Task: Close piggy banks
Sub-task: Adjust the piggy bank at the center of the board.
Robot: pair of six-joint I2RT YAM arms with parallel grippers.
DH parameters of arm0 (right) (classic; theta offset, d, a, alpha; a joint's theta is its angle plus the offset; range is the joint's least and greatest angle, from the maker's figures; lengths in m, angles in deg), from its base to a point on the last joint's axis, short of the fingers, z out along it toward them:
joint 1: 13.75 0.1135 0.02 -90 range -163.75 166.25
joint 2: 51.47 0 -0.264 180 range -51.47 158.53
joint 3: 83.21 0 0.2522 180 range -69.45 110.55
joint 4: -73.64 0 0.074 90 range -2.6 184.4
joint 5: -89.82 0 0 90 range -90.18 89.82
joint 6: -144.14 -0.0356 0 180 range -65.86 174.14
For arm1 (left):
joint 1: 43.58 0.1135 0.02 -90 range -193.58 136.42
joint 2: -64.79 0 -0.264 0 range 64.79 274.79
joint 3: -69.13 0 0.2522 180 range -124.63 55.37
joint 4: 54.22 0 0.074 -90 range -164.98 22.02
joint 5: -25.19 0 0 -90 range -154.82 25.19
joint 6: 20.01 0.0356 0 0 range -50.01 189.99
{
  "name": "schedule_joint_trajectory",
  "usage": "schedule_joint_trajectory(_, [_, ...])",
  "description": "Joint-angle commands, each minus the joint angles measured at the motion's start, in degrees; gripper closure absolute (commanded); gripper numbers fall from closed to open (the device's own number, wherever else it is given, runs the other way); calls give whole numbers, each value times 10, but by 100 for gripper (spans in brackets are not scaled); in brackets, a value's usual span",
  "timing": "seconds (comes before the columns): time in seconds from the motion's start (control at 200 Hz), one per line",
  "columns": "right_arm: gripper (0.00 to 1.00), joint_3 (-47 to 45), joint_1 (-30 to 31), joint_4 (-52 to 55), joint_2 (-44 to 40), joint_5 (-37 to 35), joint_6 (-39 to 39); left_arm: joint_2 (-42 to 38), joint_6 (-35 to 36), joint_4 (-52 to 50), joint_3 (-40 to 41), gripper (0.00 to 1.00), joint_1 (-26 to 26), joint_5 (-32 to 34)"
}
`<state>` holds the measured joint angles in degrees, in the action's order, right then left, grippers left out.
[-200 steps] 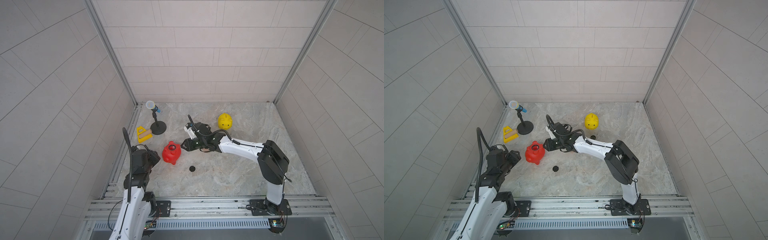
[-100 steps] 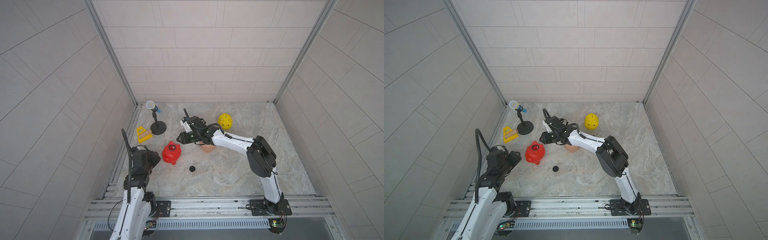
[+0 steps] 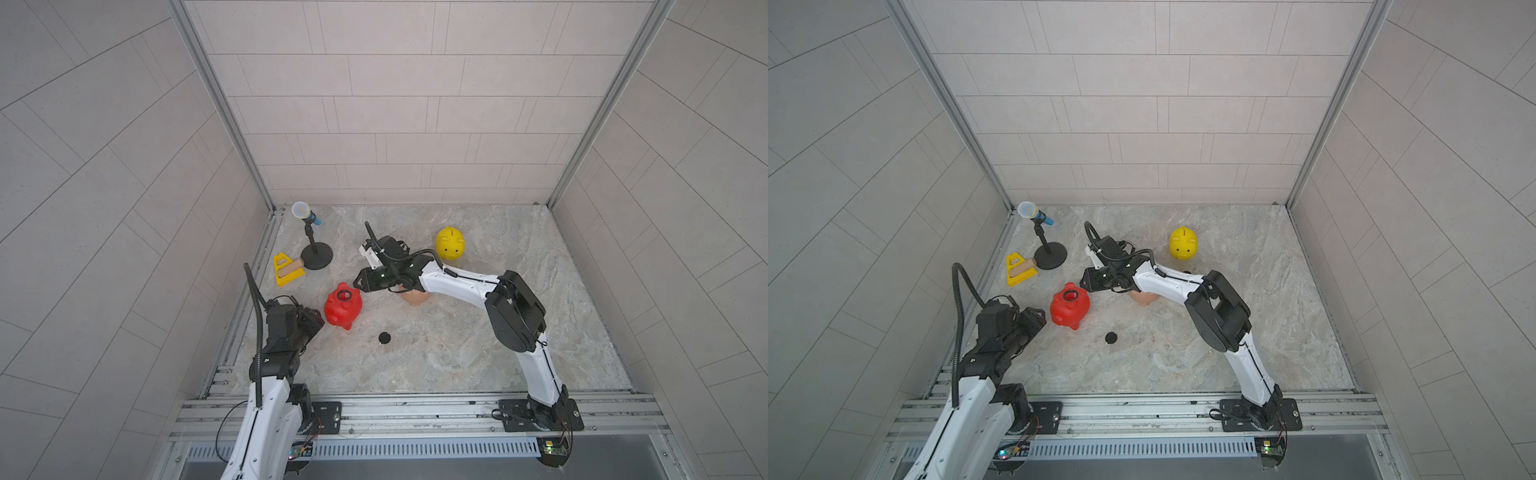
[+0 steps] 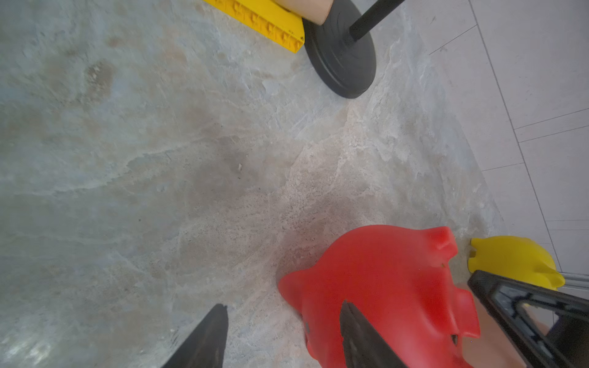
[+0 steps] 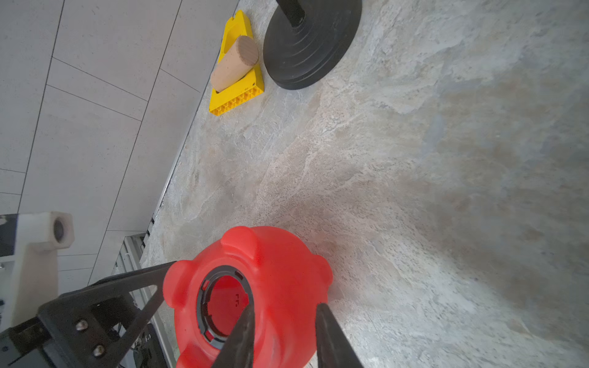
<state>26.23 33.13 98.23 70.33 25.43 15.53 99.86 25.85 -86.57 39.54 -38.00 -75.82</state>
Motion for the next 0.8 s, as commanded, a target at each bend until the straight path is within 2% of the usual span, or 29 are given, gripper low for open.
schedule_joint_trajectory(0.0, [67, 9, 1, -8, 12, 9, -12, 15, -6, 24, 5, 38, -2, -17])
schedule_joint_trajectory(0.796, [67, -1, 5, -10, 8, 32, -18, 90, -9, 83, 2, 38, -3, -36])
